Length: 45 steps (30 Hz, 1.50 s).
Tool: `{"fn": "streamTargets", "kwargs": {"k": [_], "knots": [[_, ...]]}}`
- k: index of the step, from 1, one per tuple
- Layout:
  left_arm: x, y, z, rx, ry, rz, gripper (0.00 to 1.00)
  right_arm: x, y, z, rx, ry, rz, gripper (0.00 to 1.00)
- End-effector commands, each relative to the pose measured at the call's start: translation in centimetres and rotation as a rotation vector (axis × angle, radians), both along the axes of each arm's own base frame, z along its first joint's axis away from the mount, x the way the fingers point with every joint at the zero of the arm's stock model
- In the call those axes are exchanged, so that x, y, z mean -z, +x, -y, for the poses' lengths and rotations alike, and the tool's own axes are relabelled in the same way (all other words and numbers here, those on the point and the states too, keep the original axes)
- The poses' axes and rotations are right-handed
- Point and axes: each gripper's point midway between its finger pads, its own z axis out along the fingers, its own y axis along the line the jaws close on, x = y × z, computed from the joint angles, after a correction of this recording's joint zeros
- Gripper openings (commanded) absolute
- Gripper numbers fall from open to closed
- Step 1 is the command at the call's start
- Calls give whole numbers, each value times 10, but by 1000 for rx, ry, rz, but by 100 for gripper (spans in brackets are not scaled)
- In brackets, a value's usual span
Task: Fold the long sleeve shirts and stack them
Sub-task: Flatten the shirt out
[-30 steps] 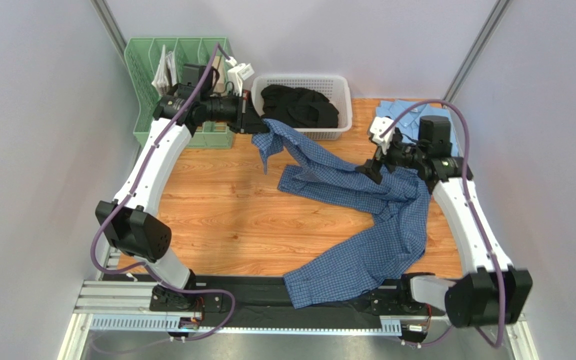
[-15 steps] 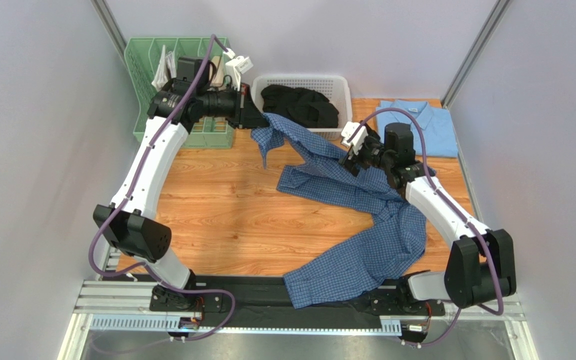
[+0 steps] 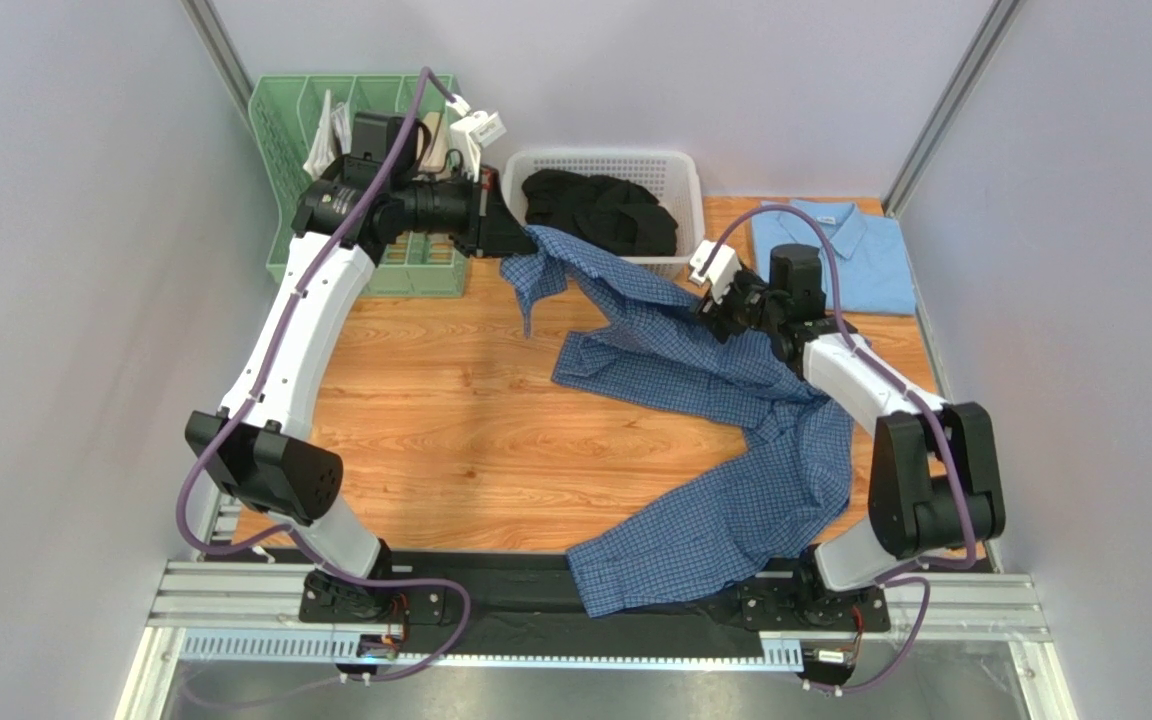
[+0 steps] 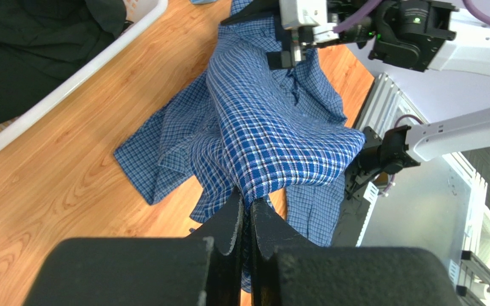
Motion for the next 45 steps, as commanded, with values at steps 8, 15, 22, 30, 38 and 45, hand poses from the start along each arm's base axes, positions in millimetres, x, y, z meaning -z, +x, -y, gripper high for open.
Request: {"fn": "streamTargets", "kwargs": {"k": [8,15,22,30,38,45], "knots": [[7,-70,20,277,37,182,0,-114,29,42,138,156,-14,0],[136,-164,111,746,399,355,22,-192,-39,92,185,255,36,0],[120,-42,75,403,262,378,65,-176,-102,101,193,215,30,0],[179,8,53,609,410,807,65,-210,-135,107,250,224,102,0],[207,12,62,843,403,984,68,-213,-155,102,252,215,119,0],[236,20,70,979,435,1089,67,-216,-155,105,272,211,119,0]]}}
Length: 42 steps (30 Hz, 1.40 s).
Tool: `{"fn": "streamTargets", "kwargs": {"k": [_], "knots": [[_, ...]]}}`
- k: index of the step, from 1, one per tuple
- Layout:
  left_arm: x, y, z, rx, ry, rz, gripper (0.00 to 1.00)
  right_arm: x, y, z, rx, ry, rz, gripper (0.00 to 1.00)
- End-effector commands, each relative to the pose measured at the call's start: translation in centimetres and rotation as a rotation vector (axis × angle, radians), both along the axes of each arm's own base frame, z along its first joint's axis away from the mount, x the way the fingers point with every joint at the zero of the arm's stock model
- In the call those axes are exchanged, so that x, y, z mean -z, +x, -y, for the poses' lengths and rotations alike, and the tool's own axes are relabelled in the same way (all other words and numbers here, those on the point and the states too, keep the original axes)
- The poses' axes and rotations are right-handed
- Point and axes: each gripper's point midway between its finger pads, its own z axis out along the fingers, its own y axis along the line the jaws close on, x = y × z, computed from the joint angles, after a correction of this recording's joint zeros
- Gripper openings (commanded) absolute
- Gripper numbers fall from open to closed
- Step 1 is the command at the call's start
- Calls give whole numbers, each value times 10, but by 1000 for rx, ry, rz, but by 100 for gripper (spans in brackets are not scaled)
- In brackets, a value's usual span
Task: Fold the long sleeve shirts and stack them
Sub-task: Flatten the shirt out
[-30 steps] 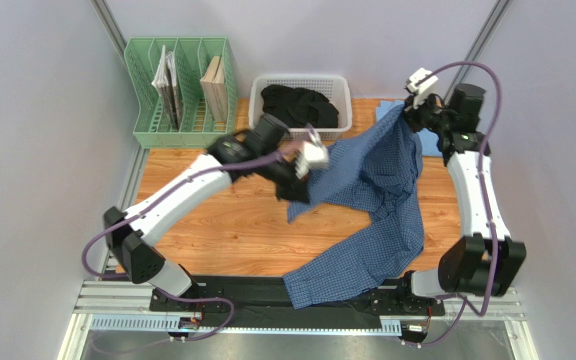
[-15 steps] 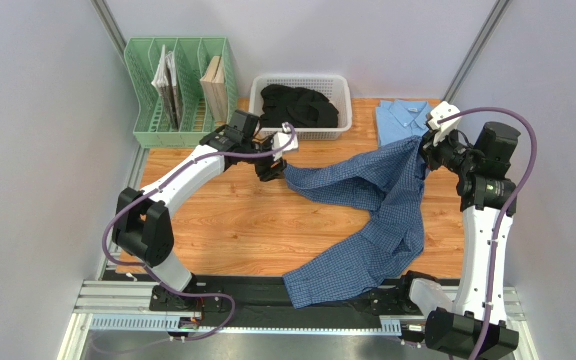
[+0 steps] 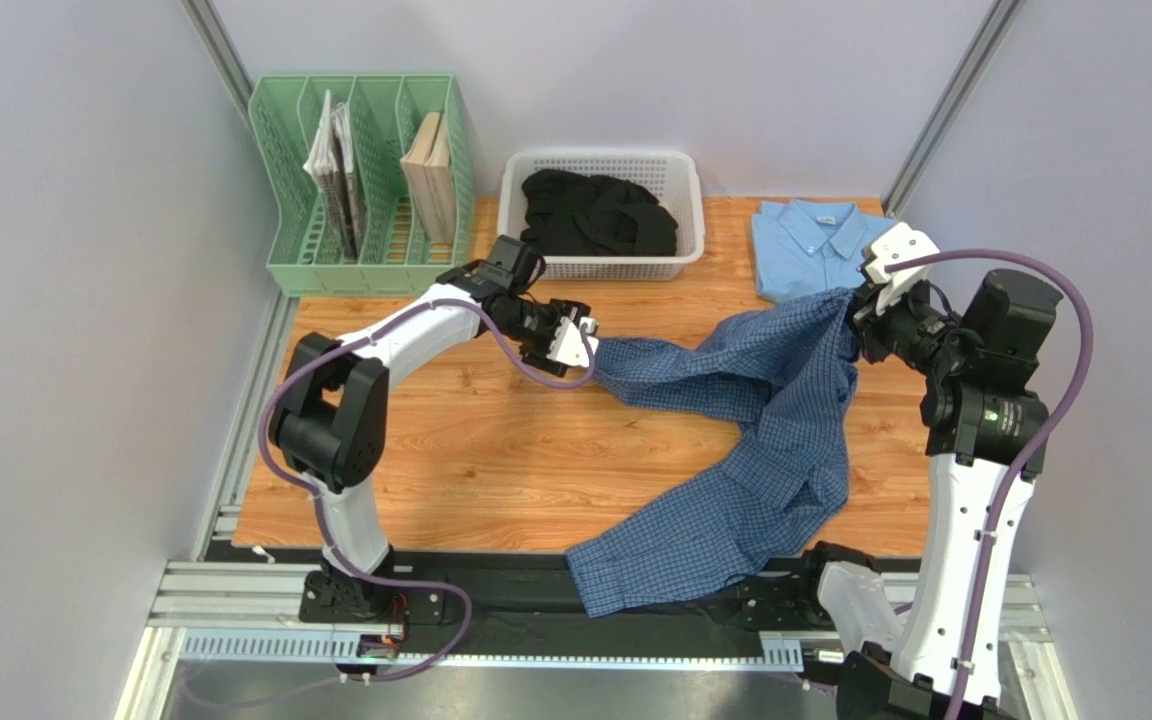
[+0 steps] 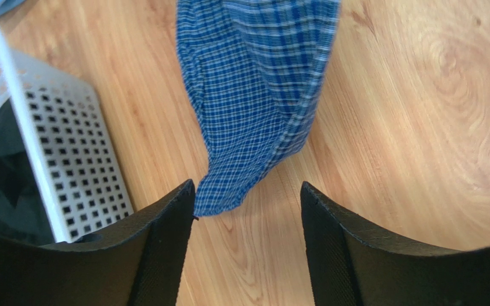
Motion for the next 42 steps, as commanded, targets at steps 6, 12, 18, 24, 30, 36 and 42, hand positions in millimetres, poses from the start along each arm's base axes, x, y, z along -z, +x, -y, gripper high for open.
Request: {"fn": "streamTargets", "kwargs": {"k": [6,12,18,24,30,36,42], "knots": [[14,30,22,135,18,104,64,-23,0,1,12,7,38,0],[25,43,24,72,43,45,21,-30,3,6,51,5,54,0],[-75,54,-11,-369,-92,-245,0,-54,34,34,205,136,126,0],[-219,38,-93,-786,-189,-276,0,-122,62,43,243,301,224,0],[-311,6,-157,-1049,-252,-4,0,-216,58,50,288,405,416,0],[-367,-21,-226,-1256,-299,355,0,-246,35,51,318,415,516,0],[-395,-84,-224,-1145,-467,397,0,-262,-34,24,271,307,642,0]]}}
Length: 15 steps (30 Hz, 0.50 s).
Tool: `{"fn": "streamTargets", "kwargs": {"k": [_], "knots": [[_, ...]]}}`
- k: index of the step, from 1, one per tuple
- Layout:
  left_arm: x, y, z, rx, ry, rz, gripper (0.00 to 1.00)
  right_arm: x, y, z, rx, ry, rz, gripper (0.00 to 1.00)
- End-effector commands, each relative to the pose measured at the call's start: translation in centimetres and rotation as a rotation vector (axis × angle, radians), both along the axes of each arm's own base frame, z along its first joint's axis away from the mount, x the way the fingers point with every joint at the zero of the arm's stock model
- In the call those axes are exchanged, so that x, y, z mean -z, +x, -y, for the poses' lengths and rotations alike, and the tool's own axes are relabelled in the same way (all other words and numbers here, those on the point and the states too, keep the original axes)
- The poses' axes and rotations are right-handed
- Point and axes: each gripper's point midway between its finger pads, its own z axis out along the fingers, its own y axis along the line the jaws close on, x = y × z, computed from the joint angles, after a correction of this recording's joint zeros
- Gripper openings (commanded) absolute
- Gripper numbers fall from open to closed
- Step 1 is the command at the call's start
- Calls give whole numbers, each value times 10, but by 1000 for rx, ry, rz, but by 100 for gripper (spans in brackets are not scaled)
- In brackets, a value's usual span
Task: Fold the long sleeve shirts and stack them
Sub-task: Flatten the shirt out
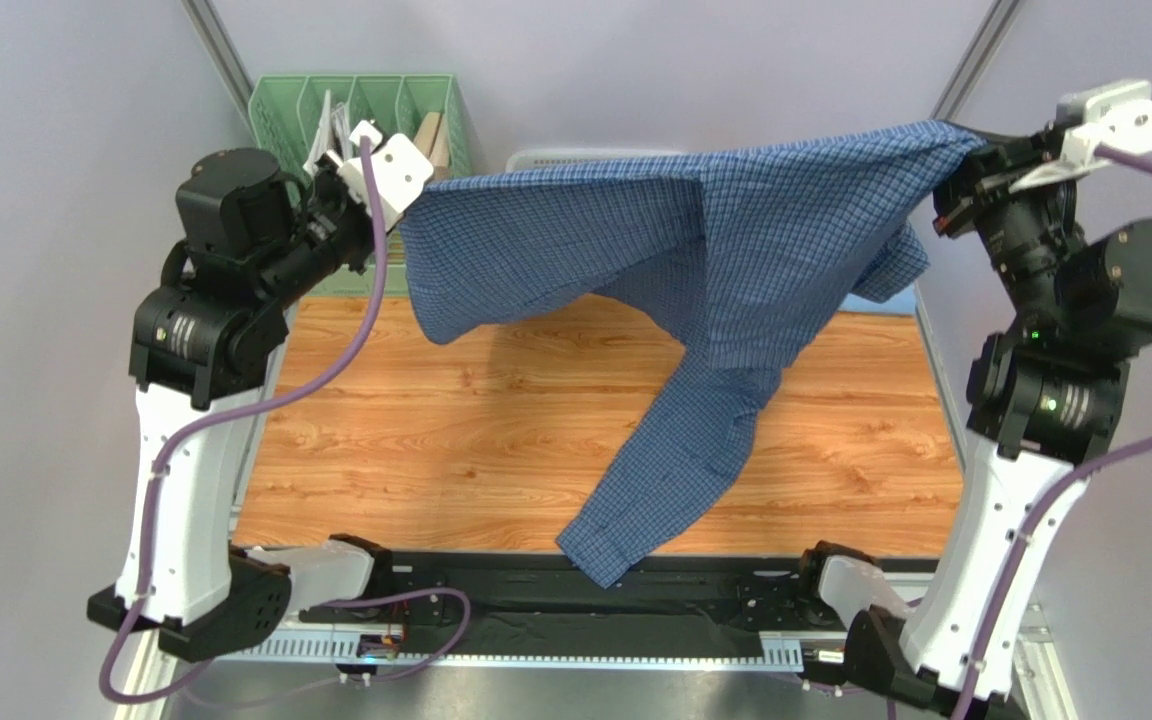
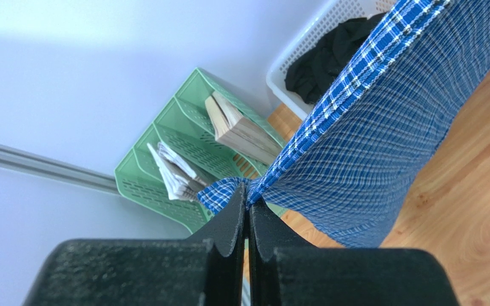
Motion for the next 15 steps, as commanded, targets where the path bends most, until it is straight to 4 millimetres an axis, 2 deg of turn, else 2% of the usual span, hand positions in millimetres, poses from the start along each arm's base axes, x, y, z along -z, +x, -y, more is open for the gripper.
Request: {"fn": "streamTargets", "kwargs": {"k": [1,2,3,4,5,6,8,10,13,14,15], "knots": [[-27,-37,-32,-99,-37,110,0,-44,-74,-6,118,-94,219,0],[-39,-57,-36,-91,-63,156,0,-47,-88,-11,121,-113,242,0],[-46,-68,-36,-75,-82,180,0,-53,-104,-15,135,-149,280,0],[-53,-77,-39,-78,-108,205,0,-61,-132,-23,148,-169,336,0],[-63,-94,-44,-78,-135,247,0,-66,-144,-26,162,-178,362,0],[-72,-101,-47,-85,-155,279,0,-76,-163,-27,195,-192,408,0],[-88,-119,-54,-96,-200,337,0,-86,-187,-30,231,-192,449,0],[-104,-129,-58,-101,-230,390,0,-99,-208,-33,255,-198,496,0],[-120,-127,-63,-127,-232,438,0,-108,-207,-37,236,-214,496,0],[-118,-112,-59,-128,-214,417,0,-107,-198,-35,227,-216,473,0],[-116,-103,-63,-167,-198,408,0,-100,-175,-32,201,-226,423,0]]}}
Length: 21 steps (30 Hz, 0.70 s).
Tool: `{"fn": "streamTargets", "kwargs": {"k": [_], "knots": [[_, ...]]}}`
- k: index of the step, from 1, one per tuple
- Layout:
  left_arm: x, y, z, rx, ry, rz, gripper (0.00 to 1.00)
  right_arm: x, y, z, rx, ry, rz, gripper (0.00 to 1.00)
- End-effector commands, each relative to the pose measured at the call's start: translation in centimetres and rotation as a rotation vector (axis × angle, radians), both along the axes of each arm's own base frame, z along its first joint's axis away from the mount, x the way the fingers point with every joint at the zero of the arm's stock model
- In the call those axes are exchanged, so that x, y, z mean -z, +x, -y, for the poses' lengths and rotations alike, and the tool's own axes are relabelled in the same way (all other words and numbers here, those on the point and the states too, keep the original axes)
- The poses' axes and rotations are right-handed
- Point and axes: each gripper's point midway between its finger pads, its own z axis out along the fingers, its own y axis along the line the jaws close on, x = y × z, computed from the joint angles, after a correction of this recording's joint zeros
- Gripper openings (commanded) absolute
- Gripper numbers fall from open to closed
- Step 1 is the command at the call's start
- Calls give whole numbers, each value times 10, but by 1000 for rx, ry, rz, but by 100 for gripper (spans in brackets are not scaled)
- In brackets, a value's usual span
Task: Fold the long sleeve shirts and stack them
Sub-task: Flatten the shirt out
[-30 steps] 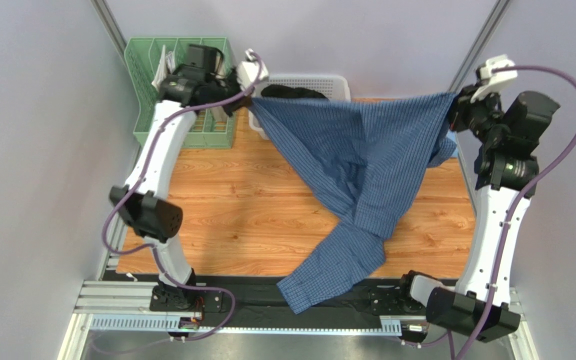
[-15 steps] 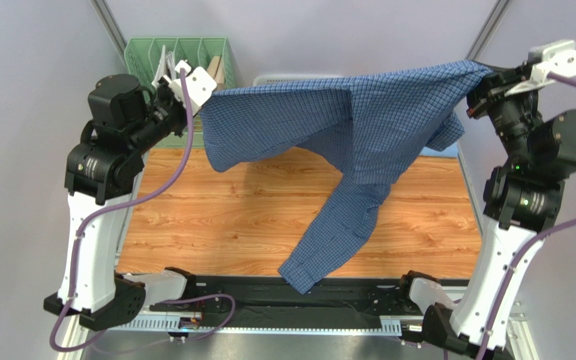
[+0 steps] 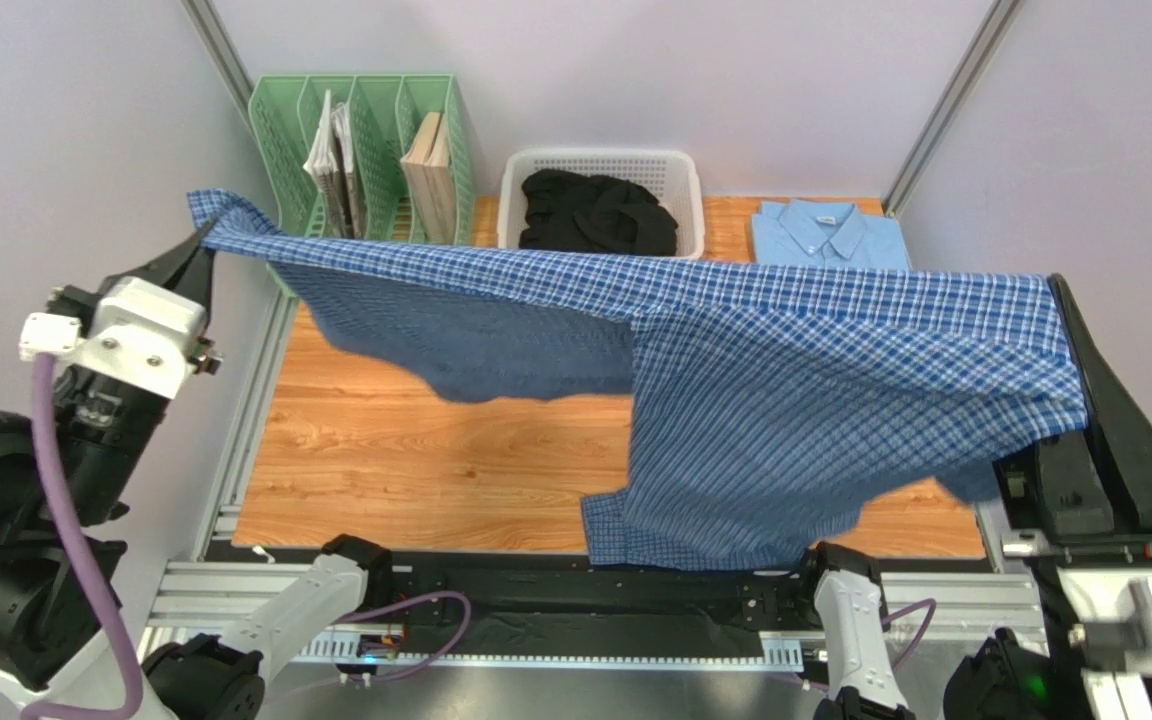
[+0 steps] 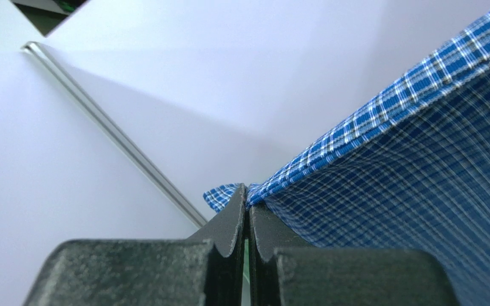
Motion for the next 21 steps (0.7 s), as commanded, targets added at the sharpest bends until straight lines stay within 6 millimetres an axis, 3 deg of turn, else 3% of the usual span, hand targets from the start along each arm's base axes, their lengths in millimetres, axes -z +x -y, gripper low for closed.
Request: {"fn": "streamTargets", "kwargs": {"k": [1,4,5,7,8,9,11,12,13,14,15,16,17,18,19,21], "knots": [[8,63,-9,-153,9,-81,0,19,86,37,52,57,-195,0],[45,116,4,-174,82,-203,0,74,162,45,-22,21,-436,0],[64,136,12,-162,107,-259,0,107,192,53,-36,15,-535,0],[113,166,30,-115,166,-374,0,160,226,50,-127,-9,-698,0],[137,182,34,-114,191,-426,0,183,237,49,-156,-13,-760,0],[177,195,49,-47,239,-498,0,222,253,47,-184,-39,-847,0],[223,210,65,16,273,-568,0,275,272,46,-209,-44,-980,0],[259,219,71,39,295,-617,0,315,283,46,-211,-67,-1057,0],[286,229,75,53,308,-663,0,342,293,47,-212,-67,-1110,0],[299,239,80,61,305,-666,0,365,301,44,-222,-78,-1156,0],[330,243,82,69,323,-725,0,401,306,48,-203,-94,-1226,0],[362,254,85,71,342,-788,0,414,315,50,-191,-105,-1239,0],[374,267,85,59,340,-789,0,444,328,50,-200,-104,-1310,0],[391,273,86,64,344,-822,0,458,337,53,-187,-101,-1331,0],[422,282,89,72,356,-885,0,471,345,55,-189,-91,-1361,0],[436,298,94,87,349,-910,0,507,364,61,-184,-67,-1454,0]]}}
